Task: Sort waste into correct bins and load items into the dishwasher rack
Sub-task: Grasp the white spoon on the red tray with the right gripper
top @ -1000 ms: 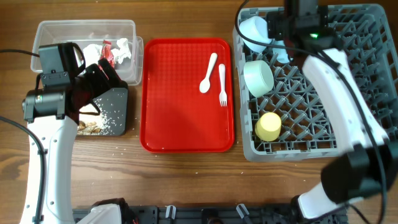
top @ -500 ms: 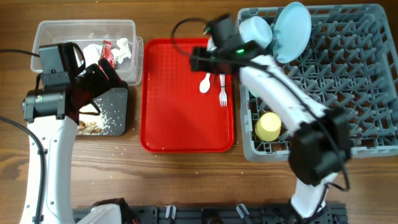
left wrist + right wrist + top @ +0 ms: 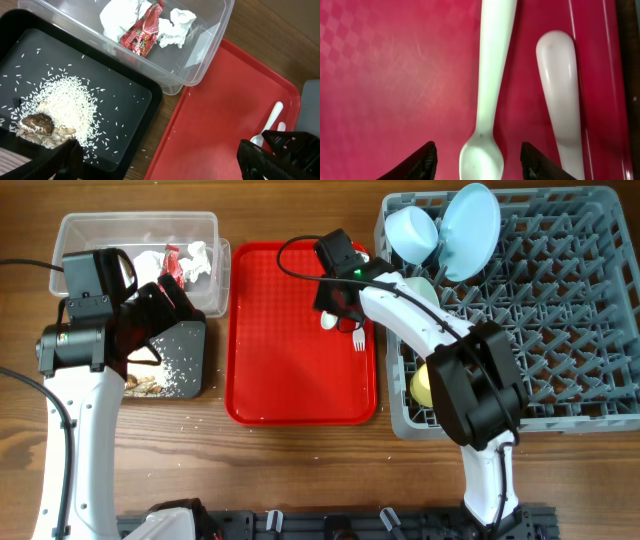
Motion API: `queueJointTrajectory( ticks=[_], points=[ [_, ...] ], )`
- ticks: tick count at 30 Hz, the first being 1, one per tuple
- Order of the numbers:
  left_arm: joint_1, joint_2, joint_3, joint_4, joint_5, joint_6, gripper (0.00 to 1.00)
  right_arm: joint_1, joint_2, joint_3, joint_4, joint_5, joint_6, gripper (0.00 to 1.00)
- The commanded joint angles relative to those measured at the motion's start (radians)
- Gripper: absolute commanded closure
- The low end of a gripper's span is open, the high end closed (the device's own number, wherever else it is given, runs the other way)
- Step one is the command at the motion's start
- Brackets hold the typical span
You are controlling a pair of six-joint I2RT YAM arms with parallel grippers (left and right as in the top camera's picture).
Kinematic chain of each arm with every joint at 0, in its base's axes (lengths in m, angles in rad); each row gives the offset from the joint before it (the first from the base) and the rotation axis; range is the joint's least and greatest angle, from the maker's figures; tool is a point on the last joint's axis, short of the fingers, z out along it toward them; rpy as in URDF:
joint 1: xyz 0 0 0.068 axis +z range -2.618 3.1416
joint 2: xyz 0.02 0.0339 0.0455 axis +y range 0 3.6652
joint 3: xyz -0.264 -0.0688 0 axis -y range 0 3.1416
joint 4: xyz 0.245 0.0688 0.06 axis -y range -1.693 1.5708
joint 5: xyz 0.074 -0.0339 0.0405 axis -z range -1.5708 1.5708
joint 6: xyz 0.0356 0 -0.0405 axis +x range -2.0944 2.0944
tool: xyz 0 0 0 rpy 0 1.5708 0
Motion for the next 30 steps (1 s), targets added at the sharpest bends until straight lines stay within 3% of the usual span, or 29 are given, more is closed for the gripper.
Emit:
queueJointTrajectory(
  ticks=[1,10,15,19,23,30],
  points=[
    [0.006,0.0,0.011,0.002,-0.01,0.005,0.0,-0.003,0.035,-0.004,0.035,0.05,0.046,0.51],
    [0.006,0.0,0.011,0.002,-0.01,0.005,0.0,-0.001,0.097,-0.004,0.1,0.04,0.1,0.67],
    [0.006,0.0,0.011,0.002,-0.01,0.005,0.0,-0.001,0.105,-0.004,0.097,0.014,0.113,0.96],
    [0.006,0.0,0.011,0.002,-0.01,0.005,0.0,-0.001,0.105,0.001,0.1,-0.033,0.067,0.96],
    [0.006,0.0,0.011,0.002,-0.01,0.005,0.0,-0.005,0.078,0.025,0.097,-0.118,-0.101,0.96],
    [0.006,0.0,0.011,0.002,-0.01,0.005,0.0,-0.009,-0.206,0.026,0.085,-0.207,-0.432,0.96]
  ],
)
